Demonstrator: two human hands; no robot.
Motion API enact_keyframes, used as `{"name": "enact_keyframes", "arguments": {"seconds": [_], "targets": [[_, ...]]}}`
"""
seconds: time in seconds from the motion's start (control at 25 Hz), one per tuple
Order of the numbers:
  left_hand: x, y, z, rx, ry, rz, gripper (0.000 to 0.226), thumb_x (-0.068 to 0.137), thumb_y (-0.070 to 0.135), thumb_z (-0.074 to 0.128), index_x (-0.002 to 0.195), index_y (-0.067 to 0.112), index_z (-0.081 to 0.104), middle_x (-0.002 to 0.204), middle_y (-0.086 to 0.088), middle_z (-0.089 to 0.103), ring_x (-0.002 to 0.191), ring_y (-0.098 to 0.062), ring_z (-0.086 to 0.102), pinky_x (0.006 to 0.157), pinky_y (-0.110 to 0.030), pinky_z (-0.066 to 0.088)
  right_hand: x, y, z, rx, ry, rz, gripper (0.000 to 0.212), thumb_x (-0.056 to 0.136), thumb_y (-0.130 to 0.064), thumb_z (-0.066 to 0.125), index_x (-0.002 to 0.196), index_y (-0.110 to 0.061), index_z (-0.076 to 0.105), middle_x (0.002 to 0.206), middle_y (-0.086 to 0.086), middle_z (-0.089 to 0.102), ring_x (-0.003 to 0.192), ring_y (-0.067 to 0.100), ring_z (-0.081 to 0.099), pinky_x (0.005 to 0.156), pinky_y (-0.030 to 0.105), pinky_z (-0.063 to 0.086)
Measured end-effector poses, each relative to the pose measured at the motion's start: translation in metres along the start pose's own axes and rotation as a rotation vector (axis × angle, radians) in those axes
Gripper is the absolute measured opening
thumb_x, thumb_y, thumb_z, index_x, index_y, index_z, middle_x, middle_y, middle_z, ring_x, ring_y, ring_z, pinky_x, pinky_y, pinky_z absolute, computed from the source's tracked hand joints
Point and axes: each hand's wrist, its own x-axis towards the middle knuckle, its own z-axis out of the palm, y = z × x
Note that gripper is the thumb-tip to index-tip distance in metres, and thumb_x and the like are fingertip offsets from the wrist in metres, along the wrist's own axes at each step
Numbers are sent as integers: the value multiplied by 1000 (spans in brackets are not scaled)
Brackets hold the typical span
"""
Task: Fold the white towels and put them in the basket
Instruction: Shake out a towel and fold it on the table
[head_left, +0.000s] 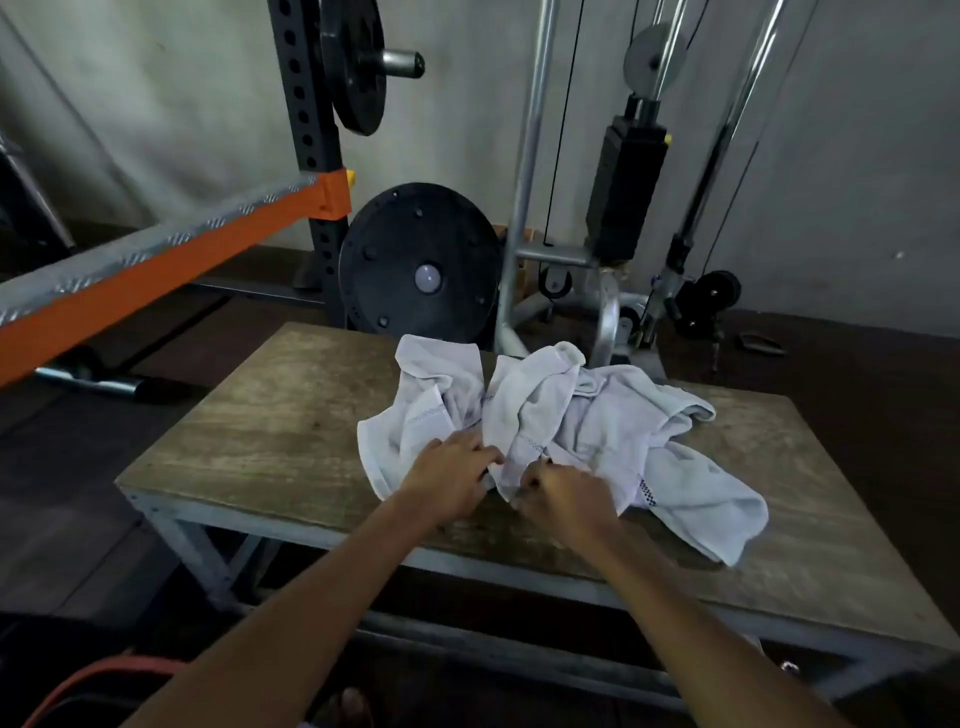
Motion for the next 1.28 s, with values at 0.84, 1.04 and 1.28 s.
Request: {"name": "enact_keyframes", "arguments": {"seconds": [0.84,1.04,1.28], "targets": [[64,64,-230,-395,453,185,18,86,40,62,86,24,71,81,17,63,84,-5,57,83,-26,37,23,-22,-265,616,472,-144,3,87,-18,61,86,-15,60,84,1,66,77,13,59,63,14,42],[74,88,-301,-322,411,160,30,78,54,65,82,25,71,81,10,69,81,-6,58,84,-34,37,12,-29,-335,619,538,-135,5,90,-16,57,92,-12,59,79,1,58,65,8,49,50,6,38],[45,77,-290,-333,-30,182,13,88,31,65,84,19,68,65,15,56,57,0,46,58,-18,36,-5,-18,-339,566,495,-55,11,92,-19,53,82,-24,52,80,-1,55,68,10,48,58,22,36]]}}
